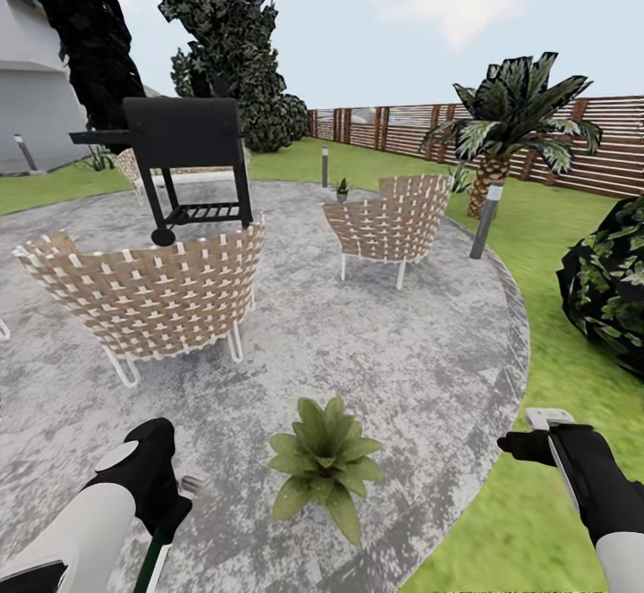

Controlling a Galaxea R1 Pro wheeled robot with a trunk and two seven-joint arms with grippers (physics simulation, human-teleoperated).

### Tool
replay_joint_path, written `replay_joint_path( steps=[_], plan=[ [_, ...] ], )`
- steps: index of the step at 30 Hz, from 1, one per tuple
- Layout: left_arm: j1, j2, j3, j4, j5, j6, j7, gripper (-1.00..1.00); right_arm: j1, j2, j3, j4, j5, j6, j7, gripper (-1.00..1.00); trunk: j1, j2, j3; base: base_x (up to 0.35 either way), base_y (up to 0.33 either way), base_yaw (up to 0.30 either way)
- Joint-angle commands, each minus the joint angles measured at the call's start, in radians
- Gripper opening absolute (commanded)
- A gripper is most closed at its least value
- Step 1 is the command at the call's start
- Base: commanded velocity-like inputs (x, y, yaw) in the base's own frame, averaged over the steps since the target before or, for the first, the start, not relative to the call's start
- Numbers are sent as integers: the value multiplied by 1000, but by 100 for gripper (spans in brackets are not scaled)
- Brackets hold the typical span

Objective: Pick up the pesticide atomizer in the garden and spray insectifuge to fully cover both potted plants in the garden.

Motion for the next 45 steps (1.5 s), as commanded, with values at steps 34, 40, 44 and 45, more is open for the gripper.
replay_joint_path(
  steps=[34, 40, 44, 45],
  plan=[
    [-2, -1, 5, -2, -9, 8, -9, -100, -1, 0, -2, -4, 10, 5, 9, 100, 0, 0, -38, 0, 3, -69],
    [-2, -1, 4, -2, -9, 8, -9, -100, -1, 0, -2, -4, 10, 5, 9, 100, 0, 0, -45, 0, 0, -236],
    [-2, -1, 5, -2, -9, 8, -10, -100, -1, 0, -2, -4, 10, 5, 9, 100, 0, 0, -49, 0, 0, -240],
    [-3, 0, 5, -2, -9, 8, -9, -100, -1, 0, -2, -4, 10, 5, 9, 100, 0, 0, -50, 0, 0, -241]
  ],
)
